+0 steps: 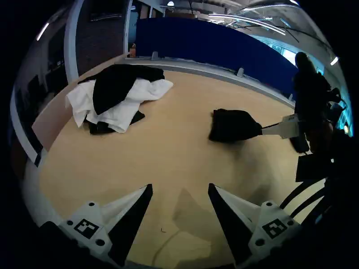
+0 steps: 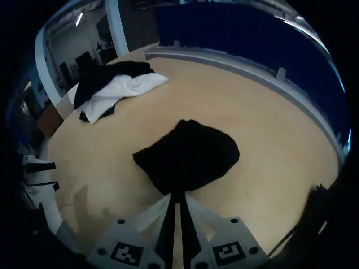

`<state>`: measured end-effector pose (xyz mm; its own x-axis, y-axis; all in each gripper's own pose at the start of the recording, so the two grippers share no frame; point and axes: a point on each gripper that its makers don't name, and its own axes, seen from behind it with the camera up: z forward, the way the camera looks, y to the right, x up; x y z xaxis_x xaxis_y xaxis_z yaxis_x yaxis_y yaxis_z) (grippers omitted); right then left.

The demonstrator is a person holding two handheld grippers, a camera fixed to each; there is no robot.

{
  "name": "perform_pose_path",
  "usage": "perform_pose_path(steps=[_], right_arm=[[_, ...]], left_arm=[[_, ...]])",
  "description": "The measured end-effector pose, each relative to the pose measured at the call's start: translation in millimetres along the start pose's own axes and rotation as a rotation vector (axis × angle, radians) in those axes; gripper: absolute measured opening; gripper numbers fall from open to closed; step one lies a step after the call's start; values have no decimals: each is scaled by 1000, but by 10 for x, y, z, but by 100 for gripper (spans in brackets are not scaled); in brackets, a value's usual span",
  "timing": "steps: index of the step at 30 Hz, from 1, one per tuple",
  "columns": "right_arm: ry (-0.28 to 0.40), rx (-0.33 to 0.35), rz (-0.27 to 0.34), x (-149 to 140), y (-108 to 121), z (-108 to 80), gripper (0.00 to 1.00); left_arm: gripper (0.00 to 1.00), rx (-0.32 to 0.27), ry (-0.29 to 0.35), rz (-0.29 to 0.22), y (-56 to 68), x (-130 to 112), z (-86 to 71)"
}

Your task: Fold towel

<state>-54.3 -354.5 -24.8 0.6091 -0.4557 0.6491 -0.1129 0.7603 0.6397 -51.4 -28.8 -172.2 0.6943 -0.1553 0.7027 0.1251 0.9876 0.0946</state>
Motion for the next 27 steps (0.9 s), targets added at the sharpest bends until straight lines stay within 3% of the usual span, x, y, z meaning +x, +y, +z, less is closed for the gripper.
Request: perform_pose_path(steps=[12, 27], right_arm=[[128, 22, -30, 870, 153, -524, 7], [155, 46, -49, 994, 132, -766, 7]], left_arm=[[92, -16, 16, 12, 104, 107, 17], [92, -21, 24, 35, 175, 129, -49]])
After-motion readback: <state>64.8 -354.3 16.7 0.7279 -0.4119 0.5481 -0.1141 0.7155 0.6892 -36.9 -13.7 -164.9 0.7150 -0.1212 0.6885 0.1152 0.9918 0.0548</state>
